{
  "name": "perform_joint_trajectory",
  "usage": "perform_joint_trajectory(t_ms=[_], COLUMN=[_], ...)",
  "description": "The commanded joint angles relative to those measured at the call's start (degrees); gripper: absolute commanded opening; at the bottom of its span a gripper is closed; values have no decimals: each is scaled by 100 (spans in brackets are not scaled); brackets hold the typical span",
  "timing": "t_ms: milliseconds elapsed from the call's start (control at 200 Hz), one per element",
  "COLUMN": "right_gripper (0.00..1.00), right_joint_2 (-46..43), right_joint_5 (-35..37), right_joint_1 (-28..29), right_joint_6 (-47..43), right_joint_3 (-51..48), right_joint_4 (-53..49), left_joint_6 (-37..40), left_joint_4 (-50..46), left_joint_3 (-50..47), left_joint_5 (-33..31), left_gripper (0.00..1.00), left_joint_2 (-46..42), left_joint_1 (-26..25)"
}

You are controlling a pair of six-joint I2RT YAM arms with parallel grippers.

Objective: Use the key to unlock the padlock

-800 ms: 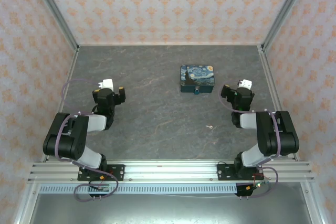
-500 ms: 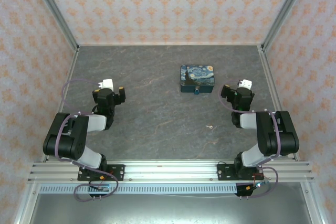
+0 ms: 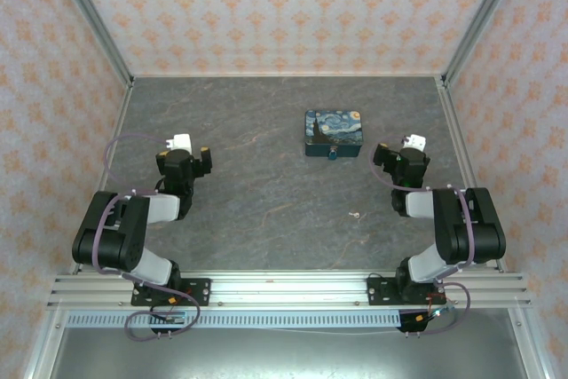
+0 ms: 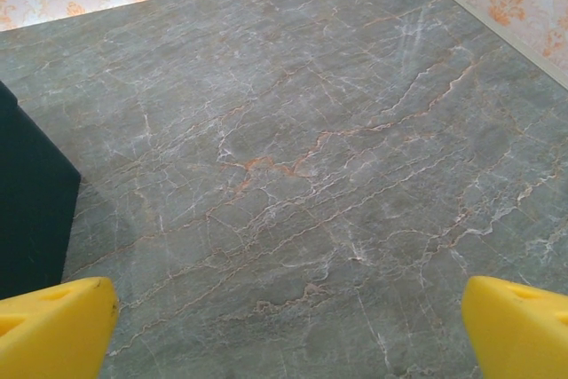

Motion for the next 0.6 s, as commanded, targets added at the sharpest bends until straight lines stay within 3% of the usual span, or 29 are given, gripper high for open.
perform_joint_trajectory(t_ms=[0,100,260,430,596], right_gripper=[99,99,99,99,92], right_joint_2=[-390,-958,-1852,-2700,-3316], right_joint_5=[-129,-153,-882,-1688,-1824], right_joint_1=[-63,-86,-87,-29,379], right_joint_6=[26,165,693,1625,2521], right_joint_3=[176,415,818,1245,1389], right_joint_4=[-441,-1405,-2991,-4662,-6171], left_joint_6=[-39,-153,-931,-2214,-3208], left_joint_4=[-645,-1320,-2975,-4616,-4833], left_joint_3=[225,310,962,1731,1731], left_joint_5=[-142,-50,450,1461,2480], left_gripper=[100,100,100,100,100], left_joint_2=[-787,-1646,-2554,-2801,-2810], left_joint_1=[17,15,15,15,-257])
